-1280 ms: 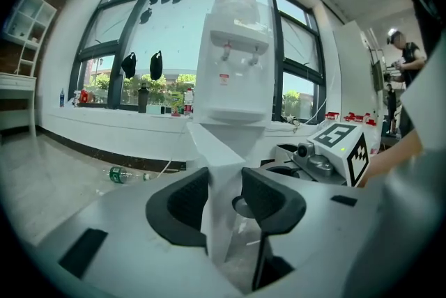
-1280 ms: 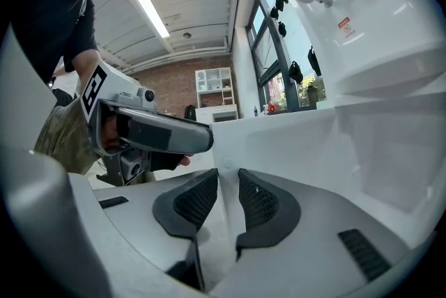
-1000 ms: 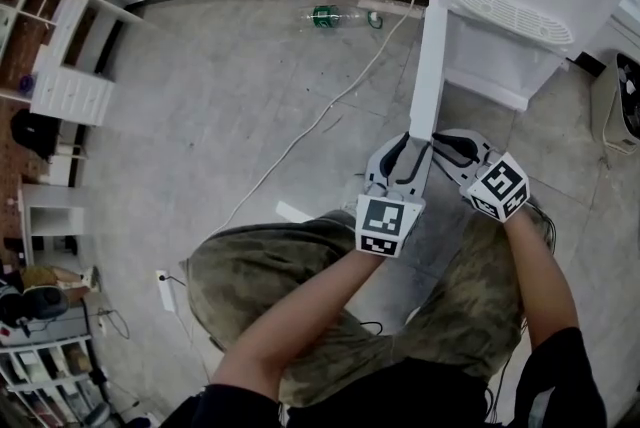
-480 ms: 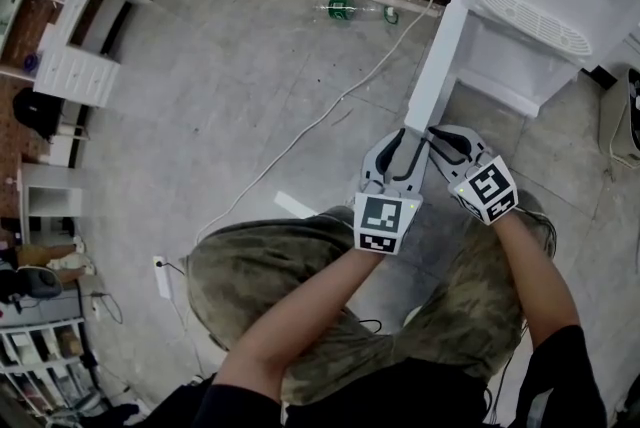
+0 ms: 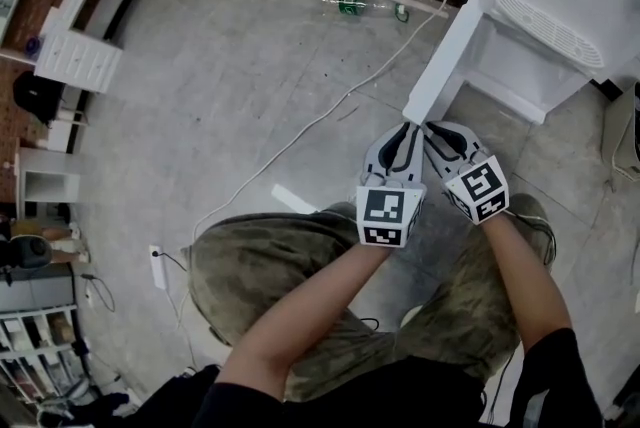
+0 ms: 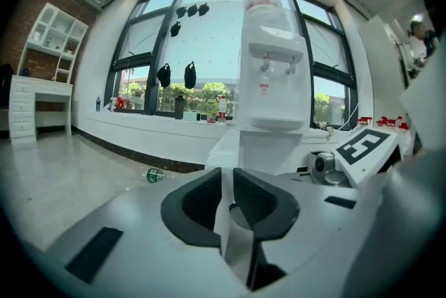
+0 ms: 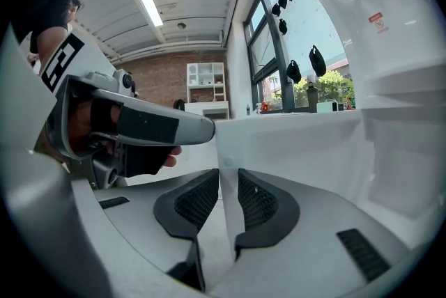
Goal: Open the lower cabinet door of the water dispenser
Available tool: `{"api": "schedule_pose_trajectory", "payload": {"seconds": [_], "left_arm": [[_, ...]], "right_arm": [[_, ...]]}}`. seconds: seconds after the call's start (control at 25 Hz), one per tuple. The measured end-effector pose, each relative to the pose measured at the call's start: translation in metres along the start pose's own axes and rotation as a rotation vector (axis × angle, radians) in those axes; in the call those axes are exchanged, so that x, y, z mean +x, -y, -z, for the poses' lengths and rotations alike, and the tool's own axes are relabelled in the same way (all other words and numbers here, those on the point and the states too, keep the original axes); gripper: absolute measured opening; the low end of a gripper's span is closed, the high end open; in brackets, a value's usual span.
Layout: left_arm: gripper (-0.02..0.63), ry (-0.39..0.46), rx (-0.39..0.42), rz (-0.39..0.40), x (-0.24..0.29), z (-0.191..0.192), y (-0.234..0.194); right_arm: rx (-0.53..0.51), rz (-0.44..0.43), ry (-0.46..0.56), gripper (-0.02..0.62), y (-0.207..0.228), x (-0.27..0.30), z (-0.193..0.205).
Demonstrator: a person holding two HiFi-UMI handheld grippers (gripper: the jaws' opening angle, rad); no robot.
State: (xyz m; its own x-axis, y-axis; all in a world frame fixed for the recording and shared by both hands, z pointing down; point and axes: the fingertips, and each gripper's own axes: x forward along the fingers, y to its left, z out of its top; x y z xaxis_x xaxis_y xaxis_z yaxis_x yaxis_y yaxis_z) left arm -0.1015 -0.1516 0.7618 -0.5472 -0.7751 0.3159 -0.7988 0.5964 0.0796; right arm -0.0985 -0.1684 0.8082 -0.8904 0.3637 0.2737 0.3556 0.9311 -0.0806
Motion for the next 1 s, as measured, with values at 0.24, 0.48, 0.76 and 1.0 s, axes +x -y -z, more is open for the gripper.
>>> {"api": "schedule_pose_trajectory", "payload": {"seconds": [0.24, 0.48, 0.76, 1.0], "left_arm": [[0.023, 0.011, -0.019, -0.064, -0.001, -0.003, -0.021], [0.017, -0.008, -0.047, -0.145, -0.013, 0.01, -0.055], [0.014, -0.003, -0.045, -0.151, -0.013, 0.01, -0.063], [0.014, -0.011, -0.058, -0.18, -0.012, 0.013, -0.079]], "right_arm": [[0.01, 0.005, 0.002, 0.077, 0.0, 0.02, -0.004], [0.027, 0.03, 0.02, 0.077, 0.001, 0.035, -0.007], [0.067, 0.044, 0.045, 0.077, 0.001, 0.052, -0.013], [0.071, 0.062, 0.044, 0.077, 0.0, 0.069, -0.017]]}}
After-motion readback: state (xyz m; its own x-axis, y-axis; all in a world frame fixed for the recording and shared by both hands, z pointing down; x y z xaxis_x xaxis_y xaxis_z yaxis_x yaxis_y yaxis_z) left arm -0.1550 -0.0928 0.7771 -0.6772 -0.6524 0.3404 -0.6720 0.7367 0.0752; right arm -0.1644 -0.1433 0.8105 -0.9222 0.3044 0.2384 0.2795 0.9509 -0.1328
